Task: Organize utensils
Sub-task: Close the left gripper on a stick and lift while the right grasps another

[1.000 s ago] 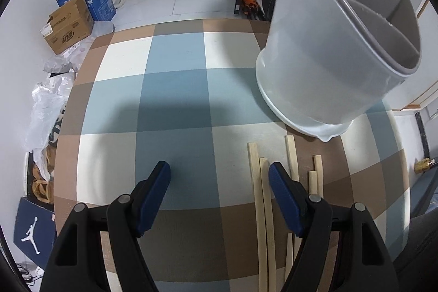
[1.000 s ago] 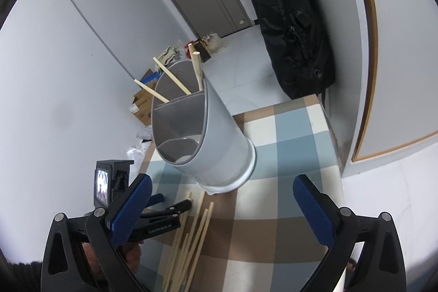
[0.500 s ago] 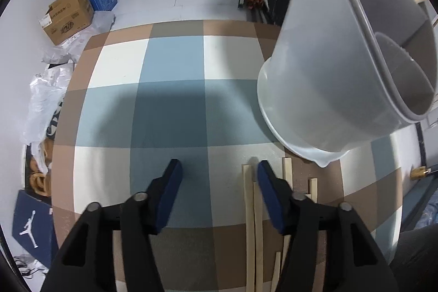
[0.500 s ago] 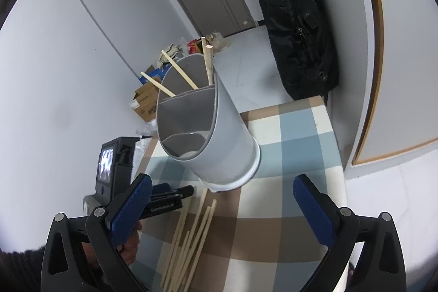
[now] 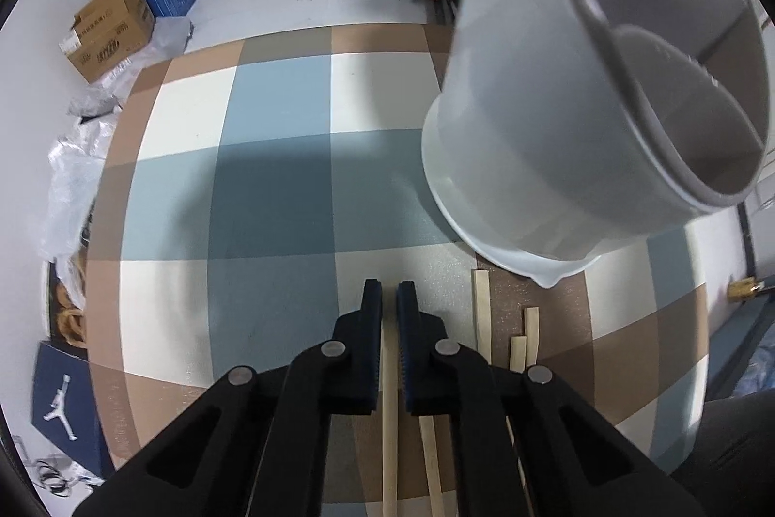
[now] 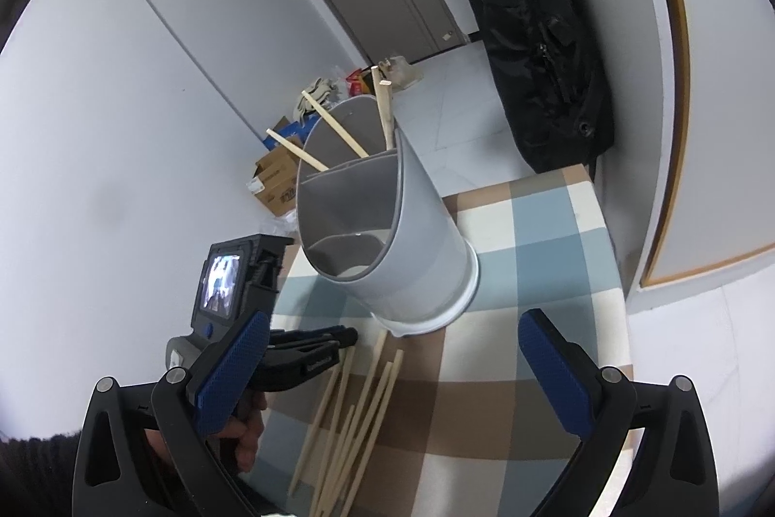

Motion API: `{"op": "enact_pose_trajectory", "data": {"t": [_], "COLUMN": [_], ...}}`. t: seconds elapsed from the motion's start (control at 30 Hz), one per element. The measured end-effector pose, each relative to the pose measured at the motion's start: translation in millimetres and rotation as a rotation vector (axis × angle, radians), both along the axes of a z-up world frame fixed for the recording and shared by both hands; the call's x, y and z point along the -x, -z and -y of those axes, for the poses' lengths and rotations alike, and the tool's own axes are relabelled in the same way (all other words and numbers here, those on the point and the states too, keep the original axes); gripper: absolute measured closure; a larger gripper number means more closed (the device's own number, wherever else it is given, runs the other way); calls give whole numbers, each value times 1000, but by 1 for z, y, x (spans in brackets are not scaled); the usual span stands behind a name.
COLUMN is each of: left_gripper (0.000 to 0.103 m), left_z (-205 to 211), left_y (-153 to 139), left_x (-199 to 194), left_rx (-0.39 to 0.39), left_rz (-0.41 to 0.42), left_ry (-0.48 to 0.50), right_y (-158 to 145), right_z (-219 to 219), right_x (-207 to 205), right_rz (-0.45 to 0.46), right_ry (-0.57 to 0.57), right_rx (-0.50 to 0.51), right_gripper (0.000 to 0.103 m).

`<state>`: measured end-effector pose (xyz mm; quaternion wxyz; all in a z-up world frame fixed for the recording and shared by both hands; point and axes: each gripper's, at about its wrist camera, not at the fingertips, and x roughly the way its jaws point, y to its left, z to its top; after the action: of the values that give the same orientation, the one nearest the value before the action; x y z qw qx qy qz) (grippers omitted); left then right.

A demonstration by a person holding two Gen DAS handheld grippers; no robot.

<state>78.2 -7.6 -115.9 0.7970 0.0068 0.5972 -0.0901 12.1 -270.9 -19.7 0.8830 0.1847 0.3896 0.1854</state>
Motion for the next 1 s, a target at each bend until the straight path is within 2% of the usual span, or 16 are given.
{"op": "enact_pose_trajectory", "data": {"t": [0.17, 0.4, 0.43, 0.53, 0.6, 0.67, 0.87, 1.0], "left_gripper": [101, 101, 101, 101, 101, 101, 101, 101], "left_z": [-19, -34, -36, -41, -44, -49, -78, -89], "left_y": [-4, -36, -41, -54, -54, -56, -57, -62], "left_x": [0, 16, 18, 24, 19, 21, 19, 22], "left_rx": [52, 107, 112, 157, 178, 202, 281, 297], "left_rz": [16, 132, 151, 189, 205, 227, 264, 290], "left_ry": [-61, -88, -93, -94, -97, -103, -156, -169], "right_y": [0, 2, 4, 13, 22, 31, 57, 62], "right_z": [0, -19, -22, -36, -46, -58, -101, -129], "right_x": [1, 3, 3, 4, 7, 8, -3, -14], "right_rz": [3, -1, -9, -51, -84, -125, -212, -199], "right_ry": [5, -77, -93, -159, -187, -222, -280, -301], "right_rx": [7, 31, 34, 41, 53, 53, 126, 211], "right_gripper": [0, 0, 3, 20, 24, 32, 49, 54]}}
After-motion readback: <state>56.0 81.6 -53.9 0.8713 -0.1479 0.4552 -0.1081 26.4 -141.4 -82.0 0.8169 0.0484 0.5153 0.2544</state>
